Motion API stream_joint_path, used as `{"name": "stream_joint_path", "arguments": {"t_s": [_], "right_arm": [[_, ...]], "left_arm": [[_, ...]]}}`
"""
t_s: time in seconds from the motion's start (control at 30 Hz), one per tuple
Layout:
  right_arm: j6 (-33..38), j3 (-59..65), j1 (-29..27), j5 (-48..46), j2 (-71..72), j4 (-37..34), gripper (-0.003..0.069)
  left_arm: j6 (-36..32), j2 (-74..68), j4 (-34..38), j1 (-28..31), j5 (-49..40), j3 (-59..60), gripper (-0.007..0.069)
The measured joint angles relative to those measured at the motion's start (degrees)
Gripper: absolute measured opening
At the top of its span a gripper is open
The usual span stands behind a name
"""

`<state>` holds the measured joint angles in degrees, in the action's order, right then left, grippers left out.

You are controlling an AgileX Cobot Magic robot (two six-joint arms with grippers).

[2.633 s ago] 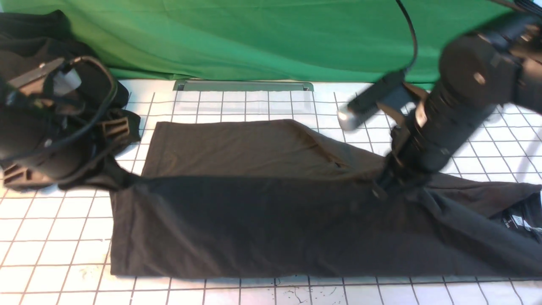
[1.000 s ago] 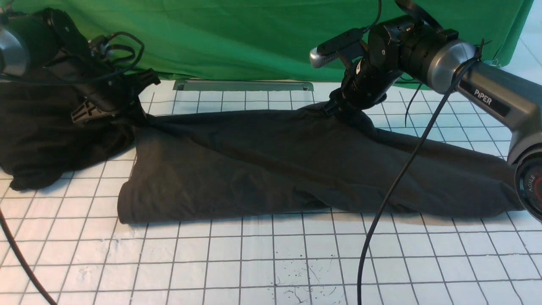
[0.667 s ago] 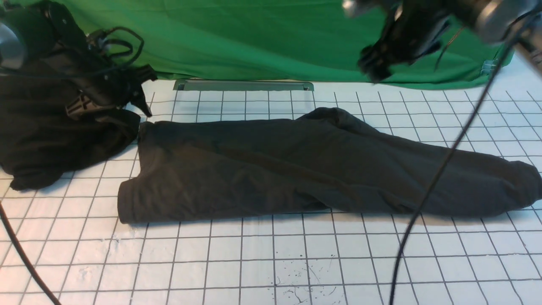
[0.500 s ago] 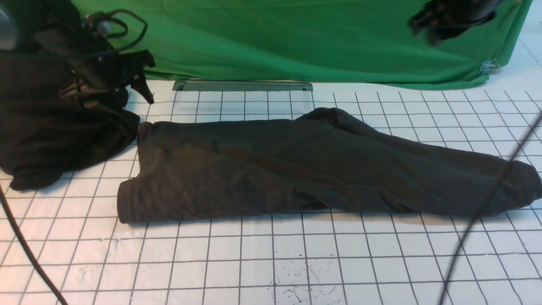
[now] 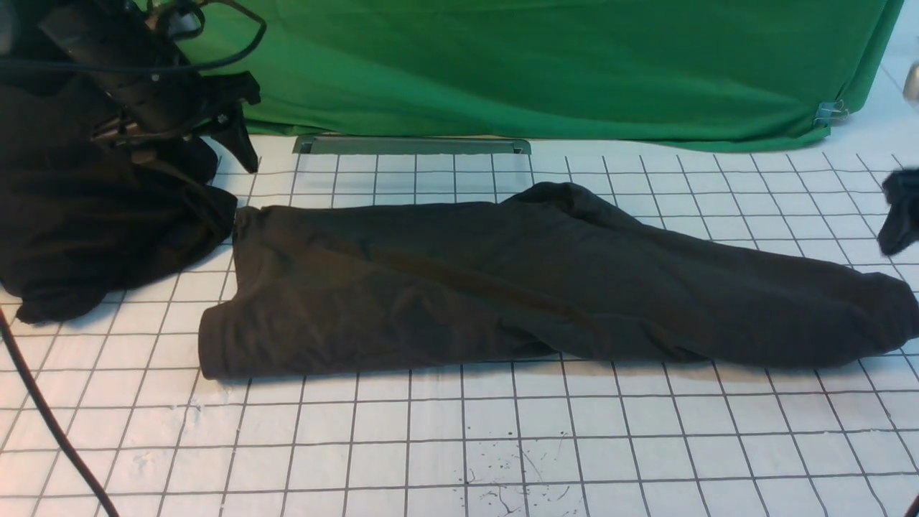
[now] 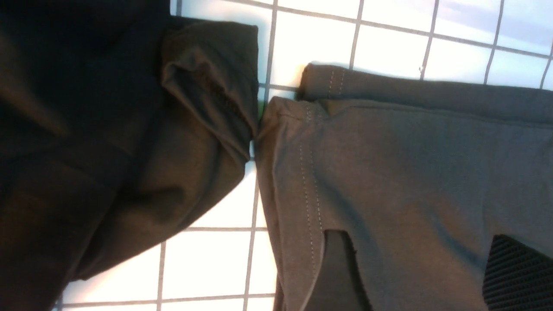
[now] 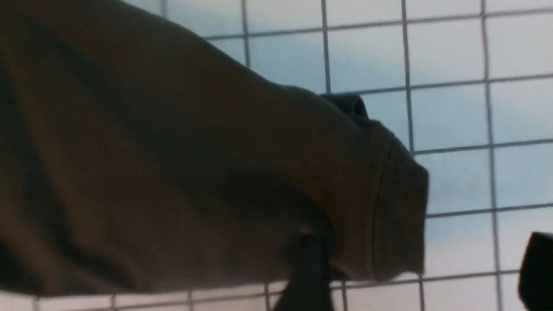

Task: Fold a long-sleeved shirt over a white checkered tablecloth.
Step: 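Pull the folded dark garment lengthwise by its ends to straighten it flat on the table, then fold the right end of the dark garment over onto its left end with the right gripper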

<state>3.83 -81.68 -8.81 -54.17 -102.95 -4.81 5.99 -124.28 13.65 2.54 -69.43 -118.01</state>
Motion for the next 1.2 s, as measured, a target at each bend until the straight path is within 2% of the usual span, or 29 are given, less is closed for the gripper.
{"name": "stream_joint_path", "arguments": {"t_s": [0.07,0.2,0.37,0.47,0.53,0.63,0.67,0.7,0.83,0.9,1.03,1.13,1.2], "right_arm": [[0.0,2.1,-0.6,3.9,-2.3,-0.2,0.0636],[0.0,3.3,-0.8,9.0,-7.8,-0.4,0.0634],[0.1,3.0,-0.9,11.3,-13.4,-0.9,0.058],[0.3,2.9,-0.9,11.5,-13.7,-1.8,0.0482],[0.5,2.9,-0.9,11.5,-13.7,-2.3,0.0356],[2.0,2.5,-0.8,10.3,-13.7,-3.8,0.0119],[2.2,2.1,-0.7,9.5,-13.7,-3.9,0.0064],[2.5,1.6,-0.7,8.6,-13.7,-3.9,0.0046],[3.1,-0.8,-2.3,4.6,-12.4,-3.6,0.0029],[3.5,-2.7,-5.1,2.3,-9.6,-3.0,0.0029],[4.2,-3.2,-7.4,0.8,-8.3,-2.3,0.0029],[4.4,-3.2,-8.4,-0.5,-8.3,-1.9,0.0029],[4.5,-3.2,-8.5,-0.8,-8.4,-1.6,0.0029]], "left_arm": [[0.0,0.0,0.2,0.0,0.0,0.0,0.04],[-0.1,0.0,0.2,0.0,0.0,0.0,0.0382],[-0.3,0.0,0.6,0.0,0.0,0.0,0.0361],[-0.5,0.1,3.7,0.0,0.0,0.0,0.0358],[-0.7,0.5,5.1,0.0,-0.1,0.0,0.0357],[-1.8,2.2,6.3,0.0,-0.1,0.0,0.0353],[-2.2,3.7,7.3,0.0,0.0,0.3,0.0347],[-2.7,4.5,7.9,0.0,0.1,0.8,0.0342],[-5.2,10.4,11.3,-0.3,0.2,6.0,0.0308],[-6.6,16.4,11.5,-2.3,0.2,15.1,0.0269],[-7.1,19.3,10.7,-5.7,0.1,23.4,0.0245],[-7.3,19.2,10.4,-8.7,3.2,27.7,0.0244],[-7.3,17.4,10.2,-11.8,8.9,29.3,0.0249]]}}
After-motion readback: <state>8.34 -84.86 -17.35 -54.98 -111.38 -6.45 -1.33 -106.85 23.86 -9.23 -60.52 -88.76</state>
